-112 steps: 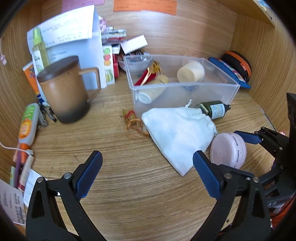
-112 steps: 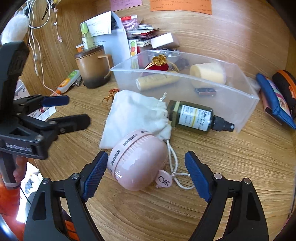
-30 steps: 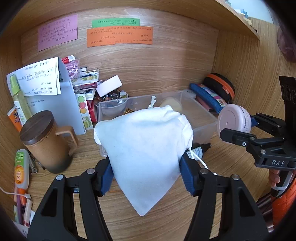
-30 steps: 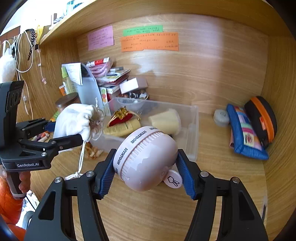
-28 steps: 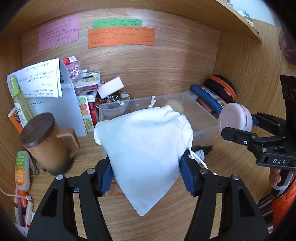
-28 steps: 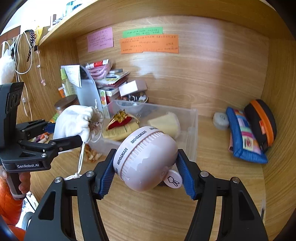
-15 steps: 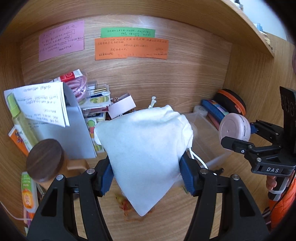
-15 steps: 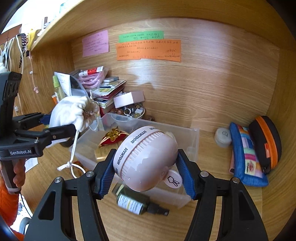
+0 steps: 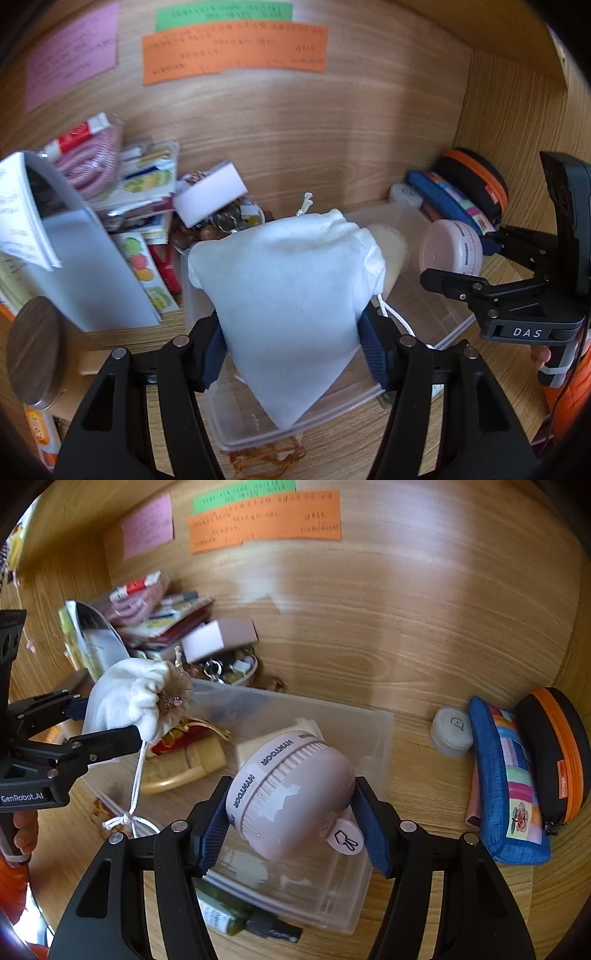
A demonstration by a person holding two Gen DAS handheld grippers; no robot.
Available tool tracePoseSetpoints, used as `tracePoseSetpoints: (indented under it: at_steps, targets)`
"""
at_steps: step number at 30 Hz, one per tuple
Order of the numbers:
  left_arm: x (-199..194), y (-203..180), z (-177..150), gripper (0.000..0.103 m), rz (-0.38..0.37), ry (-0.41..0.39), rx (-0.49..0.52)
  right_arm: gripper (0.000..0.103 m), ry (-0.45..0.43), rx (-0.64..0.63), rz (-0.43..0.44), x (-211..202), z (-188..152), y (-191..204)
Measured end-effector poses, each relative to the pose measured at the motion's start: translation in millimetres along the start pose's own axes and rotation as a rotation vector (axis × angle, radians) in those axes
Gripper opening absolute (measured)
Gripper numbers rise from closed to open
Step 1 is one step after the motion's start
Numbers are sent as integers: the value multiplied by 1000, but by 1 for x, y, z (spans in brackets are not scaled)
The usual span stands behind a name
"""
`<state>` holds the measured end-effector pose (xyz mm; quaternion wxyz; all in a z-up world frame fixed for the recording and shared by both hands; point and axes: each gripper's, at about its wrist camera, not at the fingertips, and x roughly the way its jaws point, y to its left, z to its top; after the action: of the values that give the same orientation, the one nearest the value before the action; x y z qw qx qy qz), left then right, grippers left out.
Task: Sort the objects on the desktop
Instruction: 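Lift and carry the white bag and pink container toward the clear bin, then open both tools to drop the white bag and pink container into the bin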
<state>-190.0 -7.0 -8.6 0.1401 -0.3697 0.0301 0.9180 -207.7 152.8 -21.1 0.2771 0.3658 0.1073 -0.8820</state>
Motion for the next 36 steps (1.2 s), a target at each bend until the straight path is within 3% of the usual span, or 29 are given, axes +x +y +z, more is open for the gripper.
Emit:
tracePoseSetpoints:
  at_steps: [15, 36]
  targets:
    - [41, -20, -6, 63, -1, 79, 61, 59, 88, -127, -56, 24, 3, 7]
    - [46, -20, -10, 70, -42, 154, 57, 61, 177, -201, -66, 28, 4, 13]
